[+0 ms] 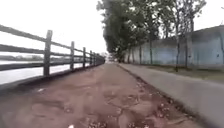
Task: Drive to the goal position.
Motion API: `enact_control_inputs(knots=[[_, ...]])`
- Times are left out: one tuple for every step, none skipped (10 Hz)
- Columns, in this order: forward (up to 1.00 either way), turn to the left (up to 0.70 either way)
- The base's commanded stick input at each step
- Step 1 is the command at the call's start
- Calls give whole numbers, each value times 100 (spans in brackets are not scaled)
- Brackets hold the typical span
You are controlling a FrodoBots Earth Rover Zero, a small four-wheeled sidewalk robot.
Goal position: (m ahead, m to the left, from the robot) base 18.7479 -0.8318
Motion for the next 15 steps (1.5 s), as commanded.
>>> enact_control_inputs(knots=[[100, 8], [100, 8], [100, 8], [100, 8], [100, 8], [100, 8], [100, 8], [100, 8], [100, 8], [100, 8], [100, 8], [100, 8], [100, 8], [100, 8], [100, 8]])
